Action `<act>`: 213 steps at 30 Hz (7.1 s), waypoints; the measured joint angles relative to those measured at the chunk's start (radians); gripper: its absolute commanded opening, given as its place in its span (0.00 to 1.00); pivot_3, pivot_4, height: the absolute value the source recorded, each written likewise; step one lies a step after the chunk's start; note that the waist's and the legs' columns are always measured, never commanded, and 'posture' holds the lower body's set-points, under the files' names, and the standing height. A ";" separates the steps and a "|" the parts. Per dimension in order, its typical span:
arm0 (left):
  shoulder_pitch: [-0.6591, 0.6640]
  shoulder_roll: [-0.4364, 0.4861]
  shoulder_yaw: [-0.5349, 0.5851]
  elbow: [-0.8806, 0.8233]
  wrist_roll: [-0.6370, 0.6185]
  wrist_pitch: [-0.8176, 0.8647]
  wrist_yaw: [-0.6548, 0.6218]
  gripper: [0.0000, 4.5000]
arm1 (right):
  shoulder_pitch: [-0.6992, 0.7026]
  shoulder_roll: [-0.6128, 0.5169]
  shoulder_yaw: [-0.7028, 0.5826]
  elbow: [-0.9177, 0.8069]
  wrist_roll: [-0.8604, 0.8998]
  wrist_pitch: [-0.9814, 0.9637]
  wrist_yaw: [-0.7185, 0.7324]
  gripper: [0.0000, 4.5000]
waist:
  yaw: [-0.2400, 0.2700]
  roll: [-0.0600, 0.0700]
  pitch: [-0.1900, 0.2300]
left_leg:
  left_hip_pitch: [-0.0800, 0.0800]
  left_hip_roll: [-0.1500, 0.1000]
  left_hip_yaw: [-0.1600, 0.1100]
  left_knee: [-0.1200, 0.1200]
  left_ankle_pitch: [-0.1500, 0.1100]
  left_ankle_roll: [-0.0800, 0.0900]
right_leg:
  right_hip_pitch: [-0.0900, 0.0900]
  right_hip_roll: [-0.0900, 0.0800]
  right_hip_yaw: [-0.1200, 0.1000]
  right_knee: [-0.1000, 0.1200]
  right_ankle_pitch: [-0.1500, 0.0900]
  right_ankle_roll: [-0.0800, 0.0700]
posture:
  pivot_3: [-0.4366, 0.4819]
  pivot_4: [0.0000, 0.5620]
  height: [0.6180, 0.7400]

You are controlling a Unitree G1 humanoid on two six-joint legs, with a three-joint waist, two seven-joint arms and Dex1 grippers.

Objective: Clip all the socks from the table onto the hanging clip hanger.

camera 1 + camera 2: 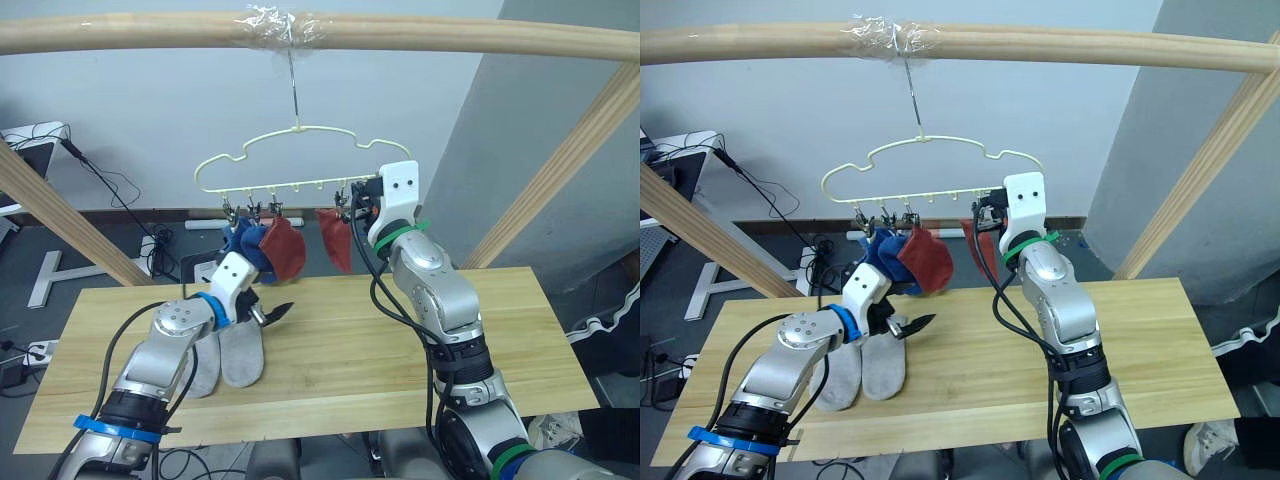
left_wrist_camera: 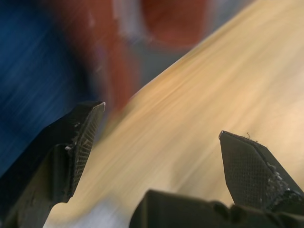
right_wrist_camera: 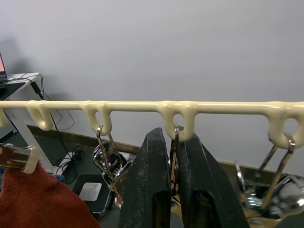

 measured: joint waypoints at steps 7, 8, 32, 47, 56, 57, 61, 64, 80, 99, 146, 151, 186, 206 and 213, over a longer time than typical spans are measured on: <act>-0.015 0.052 -0.009 0.150 0.051 -0.029 -0.030 1.00 | 0.000 -0.002 0.001 -0.001 0.000 0.003 0.000 0.00 | 0.002 0.000 0.000 | -0.001 0.000 0.000 0.000 0.000 0.000 | 0.000 0.000 0.000 0.000 0.000 0.000 | 0.47 0.33 0.71; -0.029 0.051 -0.009 0.167 0.051 -0.015 -0.040 1.00 | 0.000 -0.002 0.001 -0.001 0.000 0.004 0.000 0.00 | 0.003 0.000 0.000 | -0.001 0.000 0.000 0.000 0.000 0.000 | 0.000 0.000 0.000 0.000 0.000 0.000 | 0.47 0.33 0.71; -0.078 0.001 -0.040 0.224 0.020 -0.004 -0.212 0.01 | 0.001 -0.001 0.009 -0.008 0.000 0.022 0.003 0.00 | 0.000 0.000 0.000 | 0.000 0.000 0.001 0.000 0.000 0.000 | -0.001 -0.001 0.000 0.001 0.000 0.000 | 0.45 0.32 0.71; -0.157 -0.305 -0.076 -0.104 -0.169 0.104 -0.183 0.01 | 0.003 -0.004 0.006 -0.025 0.000 0.033 0.002 0.00 | 0.001 0.000 0.000 | -0.001 -0.001 0.000 0.001 0.000 0.000 | 0.000 0.000 0.000 0.001 0.000 0.000 | 0.43 0.31 0.71; -0.329 -0.422 -0.066 0.119 -0.079 -0.049 0.012 0.01 | 0.003 -0.006 0.006 -0.032 0.001 0.046 0.004 0.00 | -0.003 0.000 0.000 | -0.001 -0.001 0.000 0.001 0.000 0.000 | 0.000 0.000 0.001 0.001 0.000 0.000 | 0.42 0.31 0.71; -0.341 -0.427 -0.062 0.137 -0.078 -0.064 0.020 0.01 | 0.003 -0.006 0.006 -0.032 0.001 0.049 0.005 0.00 | -0.003 0.000 0.000 | -0.001 -0.001 0.000 0.001 0.000 0.000 | 0.000 0.000 0.001 0.001 0.000 0.000 | 0.42 0.31 0.71; -0.365 -0.437 -0.048 0.174 -0.078 -0.094 0.033 0.01 | 0.003 -0.005 0.006 -0.034 0.001 0.062 0.007 0.00 | -0.003 0.000 0.000 | -0.001 -0.001 0.001 0.001 0.000 0.000 | 0.000 0.000 0.001 0.001 0.000 0.000 | 0.42 0.31 0.71; -0.372 -0.438 -0.047 0.190 -0.078 -0.108 0.037 0.01 | 0.003 -0.003 0.005 -0.037 0.003 0.072 0.010 0.00 | -0.003 0.000 0.000 | -0.001 -0.001 0.000 0.001 0.000 0.000 | 0.000 0.000 0.001 0.001 0.000 0.000 | 0.42 0.31 0.71; -0.410 -0.457 -0.025 0.214 -0.086 -0.112 0.039 0.00 | 0.011 0.006 -0.001 -0.068 0.004 0.123 0.024 0.21 | -0.003 0.000 0.000 | -0.001 -0.001 0.000 0.001 0.000 0.000 | 0.000 0.000 0.001 0.001 0.000 0.000 | 0.42 0.31 0.71; -0.216 -0.302 -0.055 0.040 -0.067 -0.209 -0.094 0.53 | 0.144 -0.116 0.080 -0.218 0.000 0.160 0.090 0.72 | -0.003 0.000 0.000 | -0.001 -0.001 0.000 0.001 0.001 -0.001 | 0.000 -0.001 0.001 0.001 0.000 0.000 | 0.41 0.29 0.71; 0.388 -0.165 0.233 -0.418 -0.163 -0.220 0.112 0.53 | 0.784 -0.452 -0.065 -0.459 0.009 -0.295 0.358 0.72 | 0.029 -0.009 -0.106 | 0.035 0.000 0.005 0.000 0.002 0.000 | 0.032 0.000 0.004 0.000 -0.009 -0.005 | 0.51 0.09 0.71; 0.420 -0.189 0.218 -0.392 -0.144 -0.276 0.116 0.53 | 0.799 -0.412 -0.071 -0.450 0.014 -0.286 0.329 0.72 | 0.029 -0.009 -0.107 | 0.035 0.000 0.005 0.000 0.002 0.000 | 0.032 0.000 0.005 0.000 -0.009 -0.005 | 0.51 0.09 0.71; 0.446 -0.259 0.180 -0.377 -0.078 -0.309 0.238 0.99 | 0.797 -0.358 -0.157 -0.373 0.057 -0.305 0.270 1.00 | 0.031 -0.006 -0.112 | 0.035 0.000 0.005 -0.001 0.002 0.000 | 0.032 0.001 0.005 0.000 -0.009 -0.006 | 0.51 0.13 0.71; 0.470 -0.238 0.196 -0.404 -0.106 -0.329 0.185 1.00 | 0.703 -0.351 -0.119 -0.343 0.044 -0.282 0.262 0.73 | 0.041 -0.005 -0.111 | 0.035 0.000 0.005 -0.002 0.002 0.000 | 0.031 0.001 0.004 -0.001 -0.010 -0.007 | 0.54 0.13 0.71; 0.466 -0.238 0.181 -0.412 -0.106 -0.327 0.169 1.00 | 0.687 -0.347 -0.118 -0.342 0.045 -0.276 0.261 0.64 | 0.044 -0.004 -0.111 | 0.034 0.000 0.005 -0.002 0.002 -0.001 | 0.030 0.001 0.004 -0.001 -0.010 -0.007 | 0.54 0.13 0.71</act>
